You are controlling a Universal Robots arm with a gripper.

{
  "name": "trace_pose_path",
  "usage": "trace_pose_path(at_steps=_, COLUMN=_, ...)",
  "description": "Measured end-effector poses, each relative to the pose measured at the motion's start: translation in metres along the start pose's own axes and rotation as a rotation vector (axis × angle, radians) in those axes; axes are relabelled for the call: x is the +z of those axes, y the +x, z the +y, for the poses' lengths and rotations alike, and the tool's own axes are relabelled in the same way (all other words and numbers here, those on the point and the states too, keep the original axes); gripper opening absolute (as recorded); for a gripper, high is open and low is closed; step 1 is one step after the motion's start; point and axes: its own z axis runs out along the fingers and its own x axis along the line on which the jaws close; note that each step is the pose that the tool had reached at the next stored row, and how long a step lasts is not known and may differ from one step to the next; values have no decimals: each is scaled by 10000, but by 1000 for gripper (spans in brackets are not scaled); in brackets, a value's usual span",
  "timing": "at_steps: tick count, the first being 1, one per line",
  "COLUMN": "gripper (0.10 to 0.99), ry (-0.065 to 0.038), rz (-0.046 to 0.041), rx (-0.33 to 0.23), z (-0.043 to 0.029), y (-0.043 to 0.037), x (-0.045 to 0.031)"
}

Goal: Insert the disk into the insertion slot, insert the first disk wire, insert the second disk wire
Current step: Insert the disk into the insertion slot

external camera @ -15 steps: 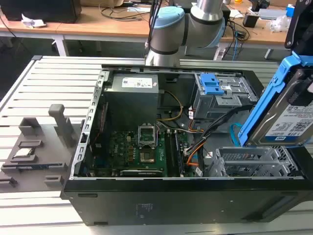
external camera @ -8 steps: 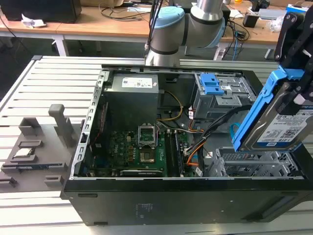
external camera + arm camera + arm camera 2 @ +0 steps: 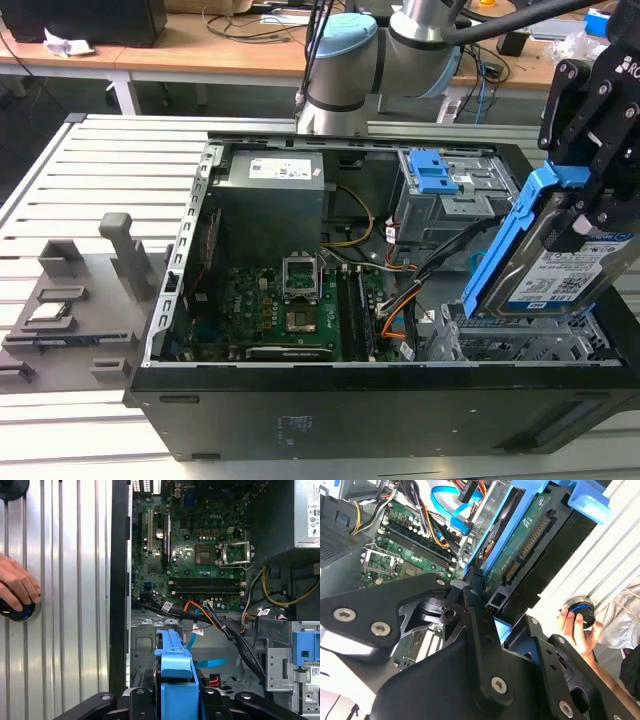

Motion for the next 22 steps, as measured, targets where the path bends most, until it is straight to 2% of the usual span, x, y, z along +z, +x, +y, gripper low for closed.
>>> trace_pose_path(at_steps=4, gripper=365, ry=0, rz=0, rx=21, z=7, y=-76, x=37)
trace_pose_path(at_steps=22, gripper=365, ry=1, rz=26, rx=34, z=12, y=-63, x=277)
